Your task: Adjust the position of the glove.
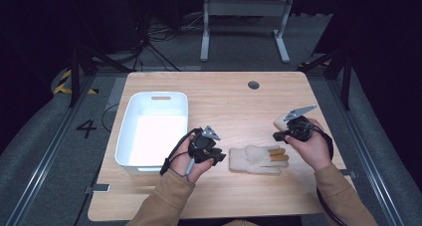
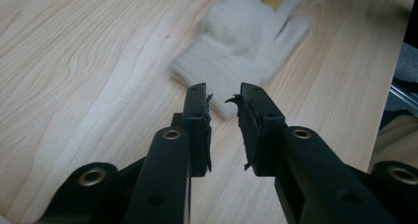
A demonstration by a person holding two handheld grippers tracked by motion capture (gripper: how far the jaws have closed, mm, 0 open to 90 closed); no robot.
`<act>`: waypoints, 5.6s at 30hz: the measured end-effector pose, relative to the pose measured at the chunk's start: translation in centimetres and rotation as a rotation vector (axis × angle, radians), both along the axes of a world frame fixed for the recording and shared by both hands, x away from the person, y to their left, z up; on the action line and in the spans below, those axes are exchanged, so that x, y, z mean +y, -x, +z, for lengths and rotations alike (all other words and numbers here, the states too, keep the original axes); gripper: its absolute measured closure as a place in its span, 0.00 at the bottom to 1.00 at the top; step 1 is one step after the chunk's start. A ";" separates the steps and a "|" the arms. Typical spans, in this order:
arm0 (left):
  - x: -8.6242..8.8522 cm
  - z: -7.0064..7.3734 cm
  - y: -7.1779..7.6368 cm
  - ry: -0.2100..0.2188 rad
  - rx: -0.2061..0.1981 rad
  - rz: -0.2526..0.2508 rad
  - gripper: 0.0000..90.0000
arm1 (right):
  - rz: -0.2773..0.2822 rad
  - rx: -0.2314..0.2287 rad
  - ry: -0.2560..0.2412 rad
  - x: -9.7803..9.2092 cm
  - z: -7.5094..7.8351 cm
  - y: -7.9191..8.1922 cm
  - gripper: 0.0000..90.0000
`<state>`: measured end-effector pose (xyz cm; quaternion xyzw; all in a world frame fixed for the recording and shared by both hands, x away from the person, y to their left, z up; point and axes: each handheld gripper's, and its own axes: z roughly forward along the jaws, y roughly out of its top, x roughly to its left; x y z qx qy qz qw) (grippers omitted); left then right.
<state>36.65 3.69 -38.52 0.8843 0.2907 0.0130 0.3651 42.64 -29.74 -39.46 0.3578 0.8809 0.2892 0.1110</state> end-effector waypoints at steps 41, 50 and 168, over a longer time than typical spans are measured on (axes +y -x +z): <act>0.0 -0.5 -0.3 -0.011 0.029 0.014 0.76 | -0.317 -0.058 0.063 -7.9 -2.8 -2.6 0.50; 0.0 -0.6 -0.4 -0.012 0.032 0.011 0.76 | -0.334 0.001 0.075 -8.4 -3.8 -2.6 0.52; -3.1 -4.0 -1.0 -0.088 0.123 -0.062 0.72 | 0.414 0.039 -0.014 4.1 -0.5 3.4 0.72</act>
